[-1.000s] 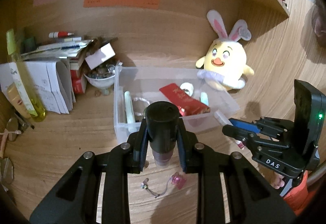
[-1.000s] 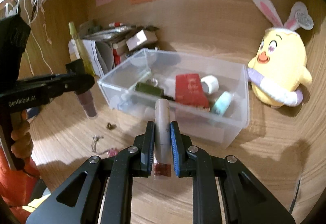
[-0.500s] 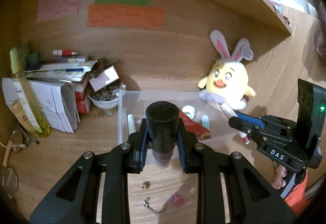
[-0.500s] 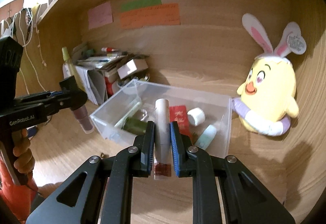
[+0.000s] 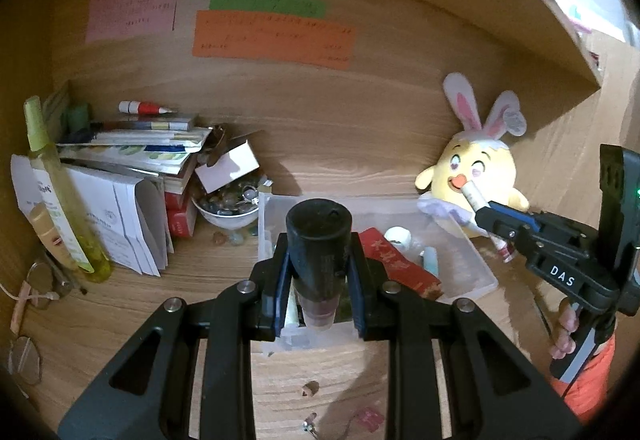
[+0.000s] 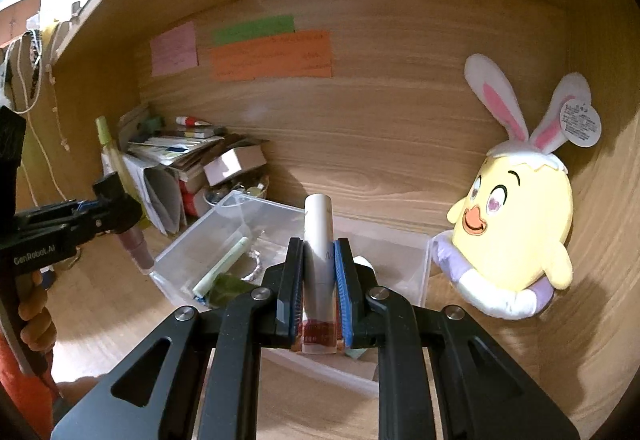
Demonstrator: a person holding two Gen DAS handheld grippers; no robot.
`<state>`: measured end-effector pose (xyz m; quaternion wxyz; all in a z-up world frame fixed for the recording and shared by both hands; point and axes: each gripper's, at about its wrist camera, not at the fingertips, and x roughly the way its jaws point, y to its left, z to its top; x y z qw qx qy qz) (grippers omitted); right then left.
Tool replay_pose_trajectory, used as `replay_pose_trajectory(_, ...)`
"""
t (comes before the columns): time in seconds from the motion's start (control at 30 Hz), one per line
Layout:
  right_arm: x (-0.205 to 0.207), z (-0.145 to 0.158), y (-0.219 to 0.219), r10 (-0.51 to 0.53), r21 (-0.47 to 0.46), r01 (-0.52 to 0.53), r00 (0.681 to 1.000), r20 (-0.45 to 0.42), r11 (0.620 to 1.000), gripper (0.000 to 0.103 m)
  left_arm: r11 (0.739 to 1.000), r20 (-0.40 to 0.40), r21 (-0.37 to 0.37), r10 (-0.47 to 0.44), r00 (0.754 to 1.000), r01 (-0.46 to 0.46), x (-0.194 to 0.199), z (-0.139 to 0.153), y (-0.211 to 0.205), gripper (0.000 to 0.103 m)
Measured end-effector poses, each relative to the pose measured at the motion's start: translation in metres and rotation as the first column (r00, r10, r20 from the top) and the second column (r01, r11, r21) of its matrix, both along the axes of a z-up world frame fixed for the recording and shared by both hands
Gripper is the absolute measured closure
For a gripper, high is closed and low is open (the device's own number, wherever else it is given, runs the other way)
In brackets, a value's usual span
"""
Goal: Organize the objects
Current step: 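Carry the purple bottle and lipstick tube into the clear box and open both tools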
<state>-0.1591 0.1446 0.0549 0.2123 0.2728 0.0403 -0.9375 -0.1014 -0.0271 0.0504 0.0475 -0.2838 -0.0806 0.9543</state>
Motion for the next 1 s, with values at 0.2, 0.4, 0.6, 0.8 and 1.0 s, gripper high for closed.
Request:
replay_pose_trajectory(0.2,-0.018,-0.014,-0.002,-0.005,0.006,0.004,0.999,0.043,1.0,0.089,1.0,0.028,-0.012,0.013,1.0,-0.013,-0.016,-0.01,0.0,0.078)
replay_pose_trajectory(0.4,-0.031,-0.031,-0.003,-0.007,0.01,0.006,0.996,0.085,1.0,0.089,0.999,0.041,-0.035,0.02,0.999,-0.018,-0.026,-0.017,0.004,0.078)
replay_pose_trajectory(0.6,-0.039,-0.042,-0.003,-0.01,0.02,0.008,0.993,0.118,1.0,0.089,0.999,0.064,-0.047,0.017,0.998,-0.014,-0.037,-0.027,0.01,0.078)
replay_pose_trajectory(0.8,-0.045,-0.053,-0.004,-0.007,0.031,0.002,0.989,0.15,1.0,0.089,0.999,0.098,-0.049,0.018,0.995,-0.013,-0.049,-0.04,0.012,0.078)
replay_pose_trajectory(1.0,-0.049,-0.063,-0.008,-0.003,0.051,-0.006,0.984,0.175,0.999,0.089,0.999,0.112,-0.053,0.013,0.994,-0.008,-0.055,-0.048,0.014,0.078)
